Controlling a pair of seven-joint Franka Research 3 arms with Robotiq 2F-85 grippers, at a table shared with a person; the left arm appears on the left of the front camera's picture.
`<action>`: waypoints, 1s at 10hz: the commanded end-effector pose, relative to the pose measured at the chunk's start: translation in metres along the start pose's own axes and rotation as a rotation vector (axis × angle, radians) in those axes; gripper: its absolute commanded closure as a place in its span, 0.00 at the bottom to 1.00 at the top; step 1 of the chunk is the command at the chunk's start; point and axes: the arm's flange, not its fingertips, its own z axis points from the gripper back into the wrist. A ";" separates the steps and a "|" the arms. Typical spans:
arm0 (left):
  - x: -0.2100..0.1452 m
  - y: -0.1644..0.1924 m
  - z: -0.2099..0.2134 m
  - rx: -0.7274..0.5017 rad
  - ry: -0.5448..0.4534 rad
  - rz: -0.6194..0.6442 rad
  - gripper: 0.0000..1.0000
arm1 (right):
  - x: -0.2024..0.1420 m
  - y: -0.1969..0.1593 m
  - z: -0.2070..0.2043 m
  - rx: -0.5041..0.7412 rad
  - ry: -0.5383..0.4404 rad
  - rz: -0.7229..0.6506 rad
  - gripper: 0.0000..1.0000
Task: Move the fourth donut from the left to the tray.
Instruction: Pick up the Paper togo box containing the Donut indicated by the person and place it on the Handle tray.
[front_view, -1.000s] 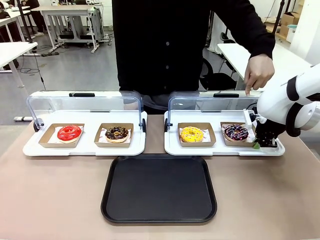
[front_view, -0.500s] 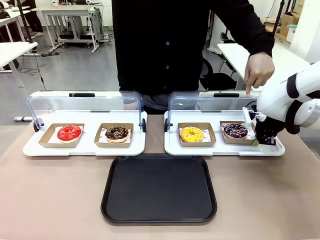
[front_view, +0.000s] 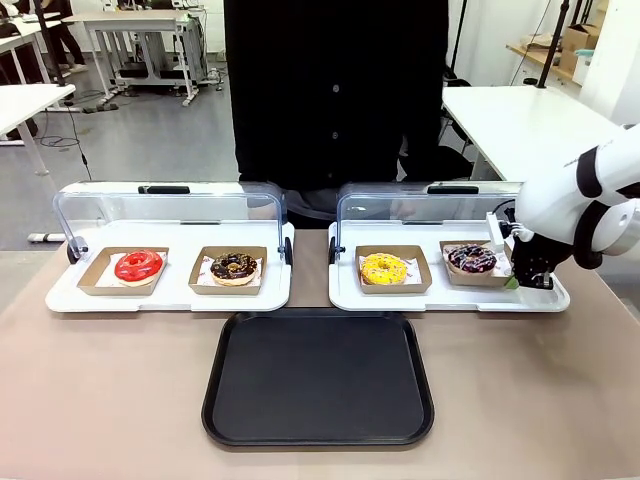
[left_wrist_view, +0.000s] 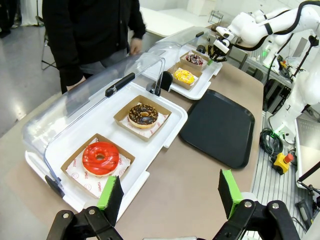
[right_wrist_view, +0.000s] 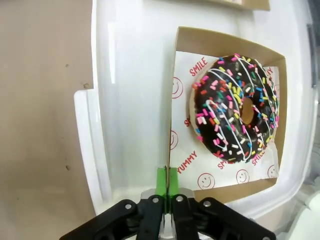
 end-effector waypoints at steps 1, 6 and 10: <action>0.001 0.001 0.001 -0.005 -0.026 -0.023 0.00 | 0.015 0.020 0.022 -0.071 0.013 -0.053 0.98; 0.001 0.001 0.001 -0.005 -0.026 -0.023 0.00 | 0.066 0.081 0.075 -0.039 -0.071 -0.080 0.98; 0.001 0.001 0.001 -0.005 -0.026 -0.023 0.00 | 0.123 0.153 0.089 -0.043 -0.044 -0.065 0.98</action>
